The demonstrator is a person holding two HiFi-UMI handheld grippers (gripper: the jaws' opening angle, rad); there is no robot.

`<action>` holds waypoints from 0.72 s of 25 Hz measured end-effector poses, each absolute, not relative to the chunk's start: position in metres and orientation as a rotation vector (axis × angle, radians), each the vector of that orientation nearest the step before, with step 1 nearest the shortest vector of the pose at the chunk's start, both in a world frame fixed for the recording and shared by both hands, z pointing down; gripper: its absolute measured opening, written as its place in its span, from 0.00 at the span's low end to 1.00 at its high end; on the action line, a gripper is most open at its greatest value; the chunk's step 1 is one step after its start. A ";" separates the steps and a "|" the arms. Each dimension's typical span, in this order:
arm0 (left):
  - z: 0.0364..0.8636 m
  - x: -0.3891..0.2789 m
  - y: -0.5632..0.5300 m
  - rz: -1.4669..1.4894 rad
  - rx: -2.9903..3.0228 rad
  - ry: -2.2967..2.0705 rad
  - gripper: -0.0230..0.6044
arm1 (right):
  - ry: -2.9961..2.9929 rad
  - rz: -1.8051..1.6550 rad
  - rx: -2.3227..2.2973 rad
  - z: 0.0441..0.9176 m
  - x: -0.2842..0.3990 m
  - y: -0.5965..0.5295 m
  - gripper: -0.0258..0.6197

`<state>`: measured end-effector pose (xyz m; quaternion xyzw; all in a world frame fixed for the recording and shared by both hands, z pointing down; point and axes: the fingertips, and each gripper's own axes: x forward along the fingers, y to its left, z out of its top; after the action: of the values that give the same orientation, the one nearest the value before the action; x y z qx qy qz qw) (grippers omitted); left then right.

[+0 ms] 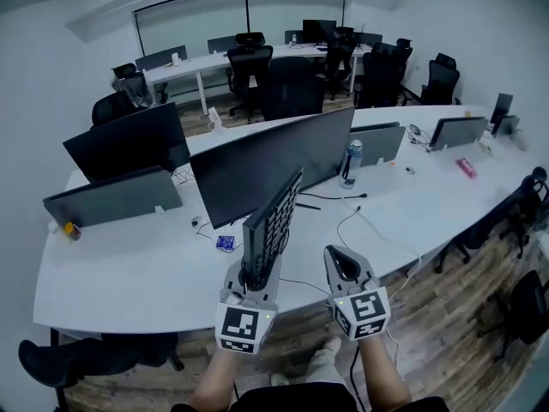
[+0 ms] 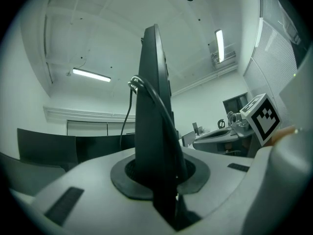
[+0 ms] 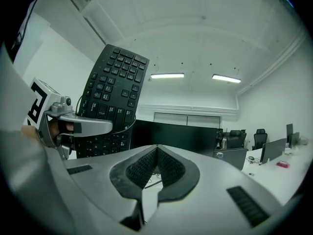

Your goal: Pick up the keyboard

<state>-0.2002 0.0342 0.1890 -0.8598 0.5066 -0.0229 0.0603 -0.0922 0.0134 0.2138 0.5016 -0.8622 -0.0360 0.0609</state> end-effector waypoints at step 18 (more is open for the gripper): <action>0.177 -0.203 0.067 -0.011 -2.583 1.535 0.16 | -2.651 -0.163 1.534 0.193 -0.103 0.046 0.05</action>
<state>-0.2031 0.0671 0.1769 -0.8576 0.5097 -0.0038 0.0685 -0.1025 0.0456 0.1933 0.4999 -0.8637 -0.0530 0.0373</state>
